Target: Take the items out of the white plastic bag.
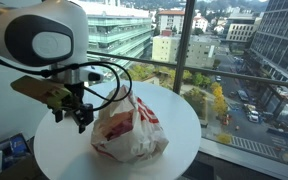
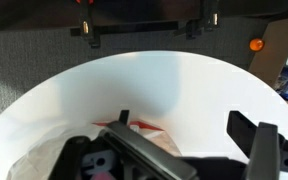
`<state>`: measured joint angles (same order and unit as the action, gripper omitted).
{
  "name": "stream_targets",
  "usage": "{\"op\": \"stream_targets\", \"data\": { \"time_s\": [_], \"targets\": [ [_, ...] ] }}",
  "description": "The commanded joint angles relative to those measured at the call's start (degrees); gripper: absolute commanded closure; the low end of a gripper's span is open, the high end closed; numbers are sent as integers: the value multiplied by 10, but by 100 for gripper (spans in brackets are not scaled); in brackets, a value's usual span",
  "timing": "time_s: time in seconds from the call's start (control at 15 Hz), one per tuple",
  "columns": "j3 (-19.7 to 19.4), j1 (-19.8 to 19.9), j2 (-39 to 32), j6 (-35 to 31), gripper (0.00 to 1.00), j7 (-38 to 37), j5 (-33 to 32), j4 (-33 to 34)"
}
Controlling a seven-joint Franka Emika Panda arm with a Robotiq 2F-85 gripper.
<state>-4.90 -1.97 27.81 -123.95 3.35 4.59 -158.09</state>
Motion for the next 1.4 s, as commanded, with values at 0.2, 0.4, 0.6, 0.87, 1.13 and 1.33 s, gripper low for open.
{"op": "stream_targets", "data": {
  "time_s": [0.2,0.4,0.6,0.87,1.13,1.33],
  "targets": [
    [7,-19,-251,-230,0,35,65,95],
    [17,-1,-347,-329,0,17,49,150],
    [-1,3,-428,-439,0,-50,-36,192],
    [-124,-74,-514,-530,0,-173,-152,236],
    [-219,-156,-577,-561,0,-213,-122,257],
    [-230,-177,-596,-537,0,-222,-89,256]
  ]
}}
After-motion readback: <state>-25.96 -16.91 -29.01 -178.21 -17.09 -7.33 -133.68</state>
